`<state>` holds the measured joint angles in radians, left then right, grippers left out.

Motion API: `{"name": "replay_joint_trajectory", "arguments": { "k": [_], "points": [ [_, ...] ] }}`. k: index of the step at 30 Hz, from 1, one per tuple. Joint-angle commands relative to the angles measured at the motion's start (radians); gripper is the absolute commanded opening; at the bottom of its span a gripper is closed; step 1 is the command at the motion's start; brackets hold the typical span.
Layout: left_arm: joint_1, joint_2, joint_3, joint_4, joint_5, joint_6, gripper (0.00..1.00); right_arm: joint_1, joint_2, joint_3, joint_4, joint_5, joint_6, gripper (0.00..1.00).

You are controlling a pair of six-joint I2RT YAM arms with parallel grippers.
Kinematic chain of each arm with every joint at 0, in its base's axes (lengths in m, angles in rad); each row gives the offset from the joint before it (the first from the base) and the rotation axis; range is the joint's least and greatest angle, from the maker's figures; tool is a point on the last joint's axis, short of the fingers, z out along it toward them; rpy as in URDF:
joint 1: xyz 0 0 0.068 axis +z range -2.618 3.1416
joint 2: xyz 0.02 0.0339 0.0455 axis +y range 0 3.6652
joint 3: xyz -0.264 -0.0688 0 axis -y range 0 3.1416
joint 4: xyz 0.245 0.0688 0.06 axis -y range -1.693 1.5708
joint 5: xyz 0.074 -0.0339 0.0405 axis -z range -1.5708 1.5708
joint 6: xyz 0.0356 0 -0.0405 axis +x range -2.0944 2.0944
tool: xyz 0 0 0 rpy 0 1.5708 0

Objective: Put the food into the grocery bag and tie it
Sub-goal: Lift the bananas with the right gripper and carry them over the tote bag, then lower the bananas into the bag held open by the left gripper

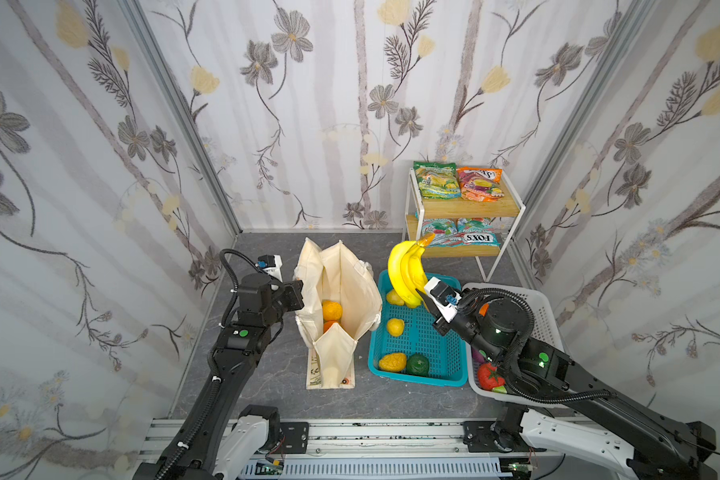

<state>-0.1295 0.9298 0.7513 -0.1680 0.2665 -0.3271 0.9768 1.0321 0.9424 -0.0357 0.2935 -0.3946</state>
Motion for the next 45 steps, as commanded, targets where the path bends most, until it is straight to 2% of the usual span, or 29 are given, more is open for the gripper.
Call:
{"name": "replay_joint_trajectory", "arguments": {
  "k": [1,10,13,17,22,31,38,45],
  "points": [
    [-0.001,0.001,-0.001,-0.008,0.014,-0.003,0.00,0.002,0.090,0.093,0.067,-0.048,0.028,0.22],
    [-0.001,-0.002,-0.003,-0.004,0.021,-0.002,0.00,0.019,0.469,0.495,-0.089,-0.290,0.326,0.23],
    [-0.002,-0.003,-0.003,-0.002,0.029,-0.002,0.00,0.063,0.596,0.608,-0.171,-0.294,0.350,0.23],
    [-0.002,-0.017,-0.004,-0.002,0.018,0.005,0.00,0.119,0.718,0.711,-0.285,-0.215,0.348,0.22],
    [-0.001,-0.030,-0.003,-0.001,0.006,0.007,0.00,0.116,0.791,0.716,-0.315,-0.158,0.438,0.22],
    [-0.002,-0.031,-0.004,-0.002,0.006,0.008,0.00,0.112,0.899,0.717,-0.321,-0.299,0.510,0.22],
    [-0.002,-0.042,-0.006,-0.002,-0.006,0.010,0.00,0.085,0.993,0.737,-0.367,-0.303,0.550,0.21],
    [-0.002,-0.038,-0.004,-0.002,-0.001,0.008,0.00,0.051,0.974,0.706,-0.375,-0.299,0.578,0.21]
  ]
}}
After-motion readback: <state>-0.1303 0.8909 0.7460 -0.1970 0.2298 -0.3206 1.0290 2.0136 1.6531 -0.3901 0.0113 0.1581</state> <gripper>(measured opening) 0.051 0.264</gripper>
